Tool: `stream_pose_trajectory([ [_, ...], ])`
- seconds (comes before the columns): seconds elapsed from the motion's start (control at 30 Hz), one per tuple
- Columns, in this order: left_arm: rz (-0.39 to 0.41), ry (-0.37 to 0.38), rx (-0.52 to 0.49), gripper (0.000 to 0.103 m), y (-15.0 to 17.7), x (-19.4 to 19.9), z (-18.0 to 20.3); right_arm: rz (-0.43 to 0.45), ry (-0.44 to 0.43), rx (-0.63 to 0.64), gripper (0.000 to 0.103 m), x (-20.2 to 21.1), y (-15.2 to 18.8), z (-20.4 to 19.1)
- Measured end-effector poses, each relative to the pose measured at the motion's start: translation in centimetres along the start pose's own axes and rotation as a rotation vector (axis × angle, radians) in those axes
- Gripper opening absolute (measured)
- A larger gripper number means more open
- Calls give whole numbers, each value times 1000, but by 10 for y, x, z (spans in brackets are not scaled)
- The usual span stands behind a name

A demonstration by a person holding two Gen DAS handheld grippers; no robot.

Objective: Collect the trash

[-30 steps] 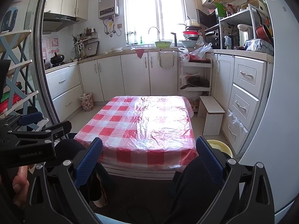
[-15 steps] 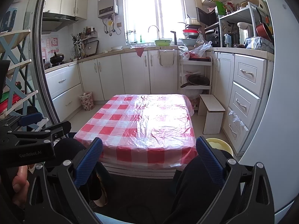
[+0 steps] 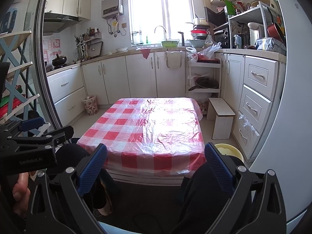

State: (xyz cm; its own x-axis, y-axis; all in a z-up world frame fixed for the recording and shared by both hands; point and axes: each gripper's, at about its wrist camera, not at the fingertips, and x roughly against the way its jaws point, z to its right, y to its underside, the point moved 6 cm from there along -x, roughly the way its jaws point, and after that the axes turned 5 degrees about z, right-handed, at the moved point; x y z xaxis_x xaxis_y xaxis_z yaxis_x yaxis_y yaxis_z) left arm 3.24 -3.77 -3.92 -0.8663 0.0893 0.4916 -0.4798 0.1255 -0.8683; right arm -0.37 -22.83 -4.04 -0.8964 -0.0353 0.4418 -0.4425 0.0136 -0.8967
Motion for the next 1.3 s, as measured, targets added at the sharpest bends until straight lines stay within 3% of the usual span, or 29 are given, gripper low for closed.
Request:
stream_pose_trajectory([
  [0.63,-4,1,1,95,2,-2,1,-8,-9,8,96,-2,4,2],
  [0.83,-2,34,19,95,5,-1,3,-7,-13,10,96,-2,3,2],
  [0.97,26,-9,13,95,1,3,0,-12,-23,21,96,-2,4,-1],
  [1.3,-73,2,42,95,2,-20,-12,-64,-13,87,96,-28,-2,-5],
])
